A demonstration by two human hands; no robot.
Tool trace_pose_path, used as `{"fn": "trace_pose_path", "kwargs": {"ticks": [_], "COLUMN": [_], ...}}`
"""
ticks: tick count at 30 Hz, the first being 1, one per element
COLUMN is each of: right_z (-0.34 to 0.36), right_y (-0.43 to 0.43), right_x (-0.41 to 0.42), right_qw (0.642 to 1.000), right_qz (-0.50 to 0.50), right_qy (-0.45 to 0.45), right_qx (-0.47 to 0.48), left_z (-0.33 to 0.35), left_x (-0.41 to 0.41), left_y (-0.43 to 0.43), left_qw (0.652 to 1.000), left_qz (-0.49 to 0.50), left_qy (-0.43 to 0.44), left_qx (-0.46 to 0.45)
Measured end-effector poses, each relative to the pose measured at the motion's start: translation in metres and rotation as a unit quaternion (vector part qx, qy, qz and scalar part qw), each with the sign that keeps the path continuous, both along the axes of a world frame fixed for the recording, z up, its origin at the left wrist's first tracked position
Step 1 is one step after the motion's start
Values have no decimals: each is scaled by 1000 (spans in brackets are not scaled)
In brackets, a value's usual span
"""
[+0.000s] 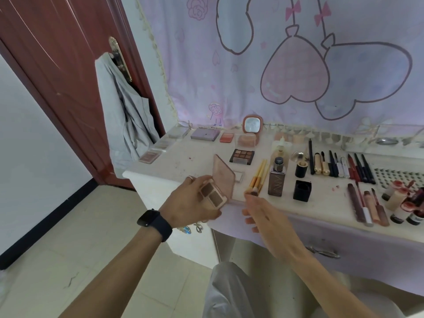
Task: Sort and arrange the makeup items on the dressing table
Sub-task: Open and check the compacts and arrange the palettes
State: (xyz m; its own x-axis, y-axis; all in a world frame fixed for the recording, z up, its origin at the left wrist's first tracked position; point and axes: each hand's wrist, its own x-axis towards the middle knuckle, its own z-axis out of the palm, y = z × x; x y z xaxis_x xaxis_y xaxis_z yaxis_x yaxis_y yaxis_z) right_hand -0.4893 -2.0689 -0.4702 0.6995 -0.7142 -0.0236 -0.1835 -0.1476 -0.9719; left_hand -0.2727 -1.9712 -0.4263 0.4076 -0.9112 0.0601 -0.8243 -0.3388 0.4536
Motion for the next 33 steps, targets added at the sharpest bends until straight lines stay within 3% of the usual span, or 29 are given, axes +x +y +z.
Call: {"fn": "trace_pose_path", "kwargs": {"ticks": [3, 6, 8, 11, 20, 24, 29, 33], "right_z": [-20, -40, -51, -67, -96, -104, -111, -117], "right_y": [-4, -12, -20, -30, -52, -54, -54, -55], "right_x": [-18, -31, -37, -42, -48, -42, -33, -29], "right_qw": [966, 876, 829, 805, 780, 770, 754, 739], "right_qz": [-63, -141, -158, -150, -123, -153, -186, -202], "right_qy": [69, 90, 114, 128, 104, 94, 93, 86], "right_qx": [-239, -452, -524, -559, -605, -612, -623, -637], "left_z": [3, 4, 3, 1, -20, -25, -36, -47], "left_x": [19, 35, 43, 48, 48, 52, 64, 69], "left_y": [-11, -35, -53, -82, -146, -158, -152, -145], "left_qw": [996, 989, 985, 977, 963, 966, 970, 970], "left_qz": [72, 137, 171, 213, 268, 257, 220, 206], "left_qy": [46, 44, 32, 5, -37, -22, 84, 85], "left_qx": [-25, -17, -7, 12, 12, -6, -67, -95]}}
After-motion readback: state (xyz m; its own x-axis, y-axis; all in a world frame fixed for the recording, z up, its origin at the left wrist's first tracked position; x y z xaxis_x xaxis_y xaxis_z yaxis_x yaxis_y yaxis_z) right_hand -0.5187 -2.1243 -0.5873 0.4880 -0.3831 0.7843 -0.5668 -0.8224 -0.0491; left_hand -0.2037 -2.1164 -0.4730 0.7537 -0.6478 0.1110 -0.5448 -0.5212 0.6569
